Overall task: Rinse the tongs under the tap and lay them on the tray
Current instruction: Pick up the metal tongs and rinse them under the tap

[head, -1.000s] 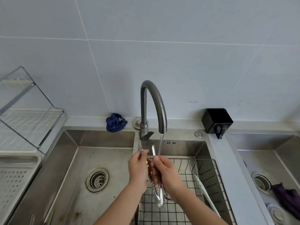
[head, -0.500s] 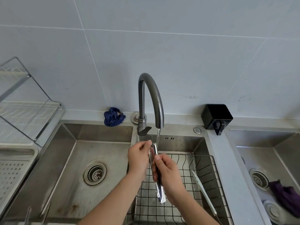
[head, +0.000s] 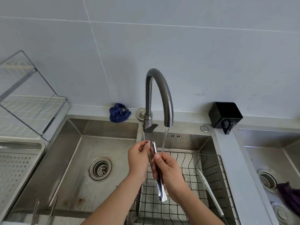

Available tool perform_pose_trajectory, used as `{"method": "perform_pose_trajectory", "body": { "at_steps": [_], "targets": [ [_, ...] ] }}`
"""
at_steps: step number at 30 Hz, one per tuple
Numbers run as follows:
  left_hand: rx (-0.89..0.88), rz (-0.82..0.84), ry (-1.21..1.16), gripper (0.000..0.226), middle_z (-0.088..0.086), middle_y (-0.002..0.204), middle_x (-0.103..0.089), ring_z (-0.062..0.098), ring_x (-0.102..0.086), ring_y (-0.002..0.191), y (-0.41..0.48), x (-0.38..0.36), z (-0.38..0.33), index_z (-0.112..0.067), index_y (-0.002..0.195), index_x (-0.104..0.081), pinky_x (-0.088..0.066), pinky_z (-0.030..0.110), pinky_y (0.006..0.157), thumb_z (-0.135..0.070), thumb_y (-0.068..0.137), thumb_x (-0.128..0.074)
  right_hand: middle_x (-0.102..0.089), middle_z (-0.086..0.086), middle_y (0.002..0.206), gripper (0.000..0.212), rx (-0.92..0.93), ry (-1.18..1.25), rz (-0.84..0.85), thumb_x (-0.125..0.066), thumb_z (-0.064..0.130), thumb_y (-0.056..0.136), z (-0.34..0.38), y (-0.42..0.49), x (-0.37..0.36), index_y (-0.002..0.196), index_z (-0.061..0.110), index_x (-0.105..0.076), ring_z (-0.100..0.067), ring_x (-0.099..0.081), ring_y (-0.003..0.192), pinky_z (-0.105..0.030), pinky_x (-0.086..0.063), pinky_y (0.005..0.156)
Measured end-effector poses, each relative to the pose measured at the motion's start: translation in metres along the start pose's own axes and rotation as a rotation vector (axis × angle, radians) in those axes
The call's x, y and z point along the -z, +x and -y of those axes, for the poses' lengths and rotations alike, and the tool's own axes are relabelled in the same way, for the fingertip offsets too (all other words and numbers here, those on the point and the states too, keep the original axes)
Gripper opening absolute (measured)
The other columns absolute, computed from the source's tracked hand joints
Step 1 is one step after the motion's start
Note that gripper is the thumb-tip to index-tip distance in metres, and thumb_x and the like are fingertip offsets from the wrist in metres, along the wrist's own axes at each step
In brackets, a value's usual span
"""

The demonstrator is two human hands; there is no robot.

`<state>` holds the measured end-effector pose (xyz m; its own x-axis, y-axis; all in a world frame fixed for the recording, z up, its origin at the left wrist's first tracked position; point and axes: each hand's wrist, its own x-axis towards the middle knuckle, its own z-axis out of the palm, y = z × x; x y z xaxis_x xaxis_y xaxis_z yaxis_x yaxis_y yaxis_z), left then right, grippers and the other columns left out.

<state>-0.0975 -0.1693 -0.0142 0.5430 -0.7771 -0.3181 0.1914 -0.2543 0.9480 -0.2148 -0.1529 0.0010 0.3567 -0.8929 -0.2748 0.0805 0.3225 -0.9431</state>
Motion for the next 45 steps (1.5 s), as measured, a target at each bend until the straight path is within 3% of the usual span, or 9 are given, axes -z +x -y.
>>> {"method": "perform_pose_trajectory", "body": {
  "at_steps": [6,12,15,22,29,33,37,40,45],
  "targets": [
    [0.028,-0.033,-0.025,0.026,0.016,0.082,-0.076,0.039,-0.072,0.086,0.008,0.017,-0.001,-0.021,0.077,-0.076,-0.058,0.058,0.083,-0.014,0.098,-0.062,-0.054,-0.01,0.065,0.031,0.015,-0.059,0.025,-0.052,0.018,0.107,0.001,0.006,-0.019,0.077,0.014,-0.062,-0.02,-0.049,0.052,-0.025,-0.044,0.049],
    [0.104,0.143,-0.154,0.036,0.01,0.094,-0.079,0.023,-0.076,0.091,0.004,0.026,-0.004,-0.025,0.095,-0.08,-0.061,0.033,0.078,0.005,0.091,-0.061,-0.055,-0.008,0.065,0.031,0.008,-0.033,0.032,-0.051,0.019,0.107,0.002,0.006,-0.017,0.08,0.015,-0.065,-0.019,-0.049,0.054,-0.026,-0.045,0.051],
    [0.091,0.089,-0.136,0.029,0.008,0.096,-0.079,0.022,-0.075,0.092,0.005,0.02,-0.001,-0.018,0.107,-0.076,-0.06,0.038,0.084,0.003,0.094,-0.061,-0.055,-0.009,0.066,0.031,0.019,-0.018,0.031,-0.051,0.018,0.107,0.003,0.005,-0.017,0.08,0.015,-0.067,-0.018,-0.05,0.054,-0.027,-0.046,0.053],
    [0.025,-0.011,-0.044,0.027,0.009,0.069,-0.073,0.03,-0.067,0.067,0.01,0.003,-0.003,-0.019,0.072,-0.076,-0.056,0.044,0.066,-0.027,0.096,-0.066,-0.055,-0.011,0.067,0.029,0.031,-0.051,0.001,-0.052,0.018,0.106,0.004,0.004,-0.007,0.081,0.009,-0.063,-0.022,-0.05,0.056,-0.029,-0.046,0.054],
    [0.13,0.193,-0.22,0.03,0.01,0.096,-0.079,0.023,-0.075,0.087,0.0,0.002,0.002,-0.017,0.112,-0.073,-0.057,0.025,0.064,0.003,0.094,-0.061,-0.055,-0.011,0.065,0.028,0.068,-0.072,-0.035,-0.055,0.021,0.104,-0.001,0.001,0.005,0.083,0.007,-0.065,-0.024,-0.049,0.057,-0.029,-0.045,0.054],
    [0.125,0.183,-0.24,0.031,0.015,0.085,-0.077,0.028,-0.075,0.073,0.0,-0.01,-0.002,-0.013,0.113,-0.07,-0.055,0.031,0.051,0.008,0.095,-0.056,-0.062,0.003,0.066,0.033,0.029,-0.143,-0.104,-0.056,0.036,0.103,-0.008,-0.005,0.011,0.084,0.018,-0.076,-0.009,-0.056,0.06,-0.021,-0.046,0.057],
    [0.132,0.205,-0.284,0.027,0.019,0.081,-0.074,0.032,-0.072,0.07,0.004,-0.021,-0.003,-0.006,0.109,-0.07,-0.064,0.043,0.065,0.012,0.094,-0.057,-0.063,0.006,0.076,0.025,-0.068,-0.279,-0.351,-0.054,0.037,0.104,-0.025,-0.007,0.028,0.092,0.026,-0.073,-0.016,-0.056,0.073,-0.035,-0.044,0.069],
    [0.18,0.241,-0.299,0.019,0.023,0.082,-0.074,0.034,-0.072,0.07,0.004,-0.027,0.001,-0.004,0.104,-0.073,-0.064,0.049,0.071,0.007,0.093,-0.061,-0.073,-0.008,0.086,0.019,-0.268,-0.115,-0.181,-0.057,0.028,0.104,-0.027,-0.007,0.029,0.108,0.014,-0.071,-0.024,-0.067,0.077,-0.041,-0.057,0.073],
    [0.314,0.232,-0.377,0.015,0.024,0.072,-0.069,0.036,-0.066,0.061,0.003,-0.034,0.005,-0.004,0.09,-0.075,-0.059,0.045,0.062,-0.015,0.095,-0.067,-0.06,-0.01,0.062,0.02,-0.238,-0.076,-0.177,-0.053,0.008,0.103,-0.032,-0.017,0.025,0.095,0.007,-0.071,-0.018,-0.052,0.047,-0.028,-0.045,0.045]
  ]
}}
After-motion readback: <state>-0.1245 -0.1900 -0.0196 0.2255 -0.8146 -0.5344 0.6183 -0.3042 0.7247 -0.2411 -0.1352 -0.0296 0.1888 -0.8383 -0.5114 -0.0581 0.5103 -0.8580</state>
